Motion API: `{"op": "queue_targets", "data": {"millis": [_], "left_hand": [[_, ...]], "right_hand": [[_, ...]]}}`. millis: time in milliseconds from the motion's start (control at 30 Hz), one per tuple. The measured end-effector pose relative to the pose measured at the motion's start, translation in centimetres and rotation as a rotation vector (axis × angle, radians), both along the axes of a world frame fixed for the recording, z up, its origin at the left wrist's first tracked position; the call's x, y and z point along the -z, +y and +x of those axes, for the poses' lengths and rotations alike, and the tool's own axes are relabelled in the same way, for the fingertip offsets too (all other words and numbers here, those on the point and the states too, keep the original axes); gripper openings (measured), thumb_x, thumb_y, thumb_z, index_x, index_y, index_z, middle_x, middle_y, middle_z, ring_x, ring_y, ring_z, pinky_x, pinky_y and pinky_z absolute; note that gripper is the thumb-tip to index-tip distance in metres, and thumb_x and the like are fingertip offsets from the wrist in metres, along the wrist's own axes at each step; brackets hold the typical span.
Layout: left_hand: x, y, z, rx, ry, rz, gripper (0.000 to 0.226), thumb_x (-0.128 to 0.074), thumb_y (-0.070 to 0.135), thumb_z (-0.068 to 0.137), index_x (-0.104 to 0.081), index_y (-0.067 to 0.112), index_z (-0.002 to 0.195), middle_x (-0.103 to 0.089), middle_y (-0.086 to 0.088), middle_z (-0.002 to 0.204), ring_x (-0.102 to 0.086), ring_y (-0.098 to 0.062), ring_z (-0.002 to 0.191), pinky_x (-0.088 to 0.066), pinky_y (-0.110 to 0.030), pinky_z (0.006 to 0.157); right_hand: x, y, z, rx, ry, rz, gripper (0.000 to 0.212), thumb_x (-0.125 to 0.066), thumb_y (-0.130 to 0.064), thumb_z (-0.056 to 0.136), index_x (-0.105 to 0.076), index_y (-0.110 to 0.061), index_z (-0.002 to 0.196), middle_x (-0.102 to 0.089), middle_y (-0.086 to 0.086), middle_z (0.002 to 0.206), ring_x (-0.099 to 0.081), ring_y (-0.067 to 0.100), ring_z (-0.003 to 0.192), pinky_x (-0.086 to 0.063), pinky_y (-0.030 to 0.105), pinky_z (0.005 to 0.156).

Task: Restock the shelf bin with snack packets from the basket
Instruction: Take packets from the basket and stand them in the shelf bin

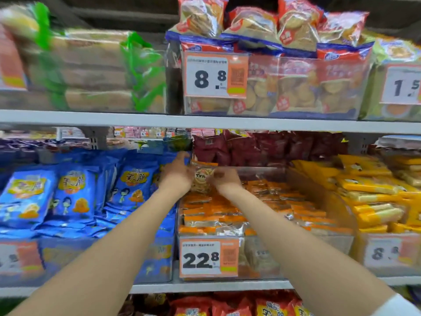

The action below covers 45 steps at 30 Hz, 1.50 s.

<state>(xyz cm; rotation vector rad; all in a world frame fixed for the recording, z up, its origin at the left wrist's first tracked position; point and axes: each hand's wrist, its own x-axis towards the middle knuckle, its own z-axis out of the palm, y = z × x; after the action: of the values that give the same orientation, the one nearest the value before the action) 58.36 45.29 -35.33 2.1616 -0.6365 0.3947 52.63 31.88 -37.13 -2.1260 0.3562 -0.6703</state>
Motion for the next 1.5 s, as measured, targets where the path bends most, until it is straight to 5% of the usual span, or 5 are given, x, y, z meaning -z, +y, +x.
{"op": "queue_targets", "data": {"millis": [367,533,767,1033,1500], "left_hand": [[0.4,0.4,0.4,-0.086,-0.017,0.046,0.036,-0.042,0.012,0.095,-0.056,0.028,0.125,-0.066,0.001,0.112,-0.064,-0.023,0.077,-0.053,-0.037,0.061],[0.2,0.4,0.1,-0.103,-0.059,0.152,0.035,-0.037,0.007,0.093,-0.064,0.027,0.083,-0.070,-0.008,0.106,-0.065,-0.029,0.085,-0.058,-0.039,0.072],[0.2,0.4,0.2,-0.098,-0.005,0.125,0.037,-0.041,0.014,0.096,-0.064,0.027,0.122,-0.064,-0.005,0.124,-0.062,-0.020,0.071,-0.052,-0.030,0.059],[0.2,0.2,0.4,-0.079,0.038,0.085,0.042,-0.042,0.004,0.093,-0.067,0.027,0.118,-0.065,-0.003,0.124,-0.064,-0.021,0.090,-0.055,-0.031,0.074],[0.2,0.5,-0.2,-0.088,0.030,0.102,0.045,-0.051,0.003,0.091,-0.060,0.027,0.127,-0.058,-0.003,0.134,-0.066,-0.023,0.085,-0.059,-0.040,0.073]], "right_hand": [[0.8,-0.1,0.0,-0.054,-0.043,-0.069,0.008,-0.060,-0.016,0.094,-0.067,-0.017,0.098,-0.069,-0.001,0.099,-0.063,0.019,0.097,-0.048,0.029,0.082],[0.5,-0.4,-0.9,-0.094,0.067,-0.079,0.006,-0.065,-0.019,0.092,-0.066,-0.017,0.098,-0.060,-0.002,0.093,-0.056,0.017,0.092,-0.045,0.027,0.079],[0.8,-0.5,-0.5,-0.074,0.147,-0.187,0.040,-0.066,-0.023,0.091,-0.041,-0.020,0.061,-0.048,-0.003,0.065,-0.048,0.014,0.063,-0.035,0.028,0.057],[0.6,0.0,-0.7,-0.048,0.070,-0.128,0.026,-0.069,-0.021,0.089,-0.064,-0.005,0.109,-0.067,0.011,0.110,-0.062,0.026,0.104,-0.049,0.037,0.091],[0.9,-0.7,0.4,0.029,-0.002,0.017,0.017,-0.058,-0.005,0.089,-0.064,-0.013,0.102,-0.067,0.006,0.099,-0.063,0.025,0.097,-0.052,0.033,0.075]]}}
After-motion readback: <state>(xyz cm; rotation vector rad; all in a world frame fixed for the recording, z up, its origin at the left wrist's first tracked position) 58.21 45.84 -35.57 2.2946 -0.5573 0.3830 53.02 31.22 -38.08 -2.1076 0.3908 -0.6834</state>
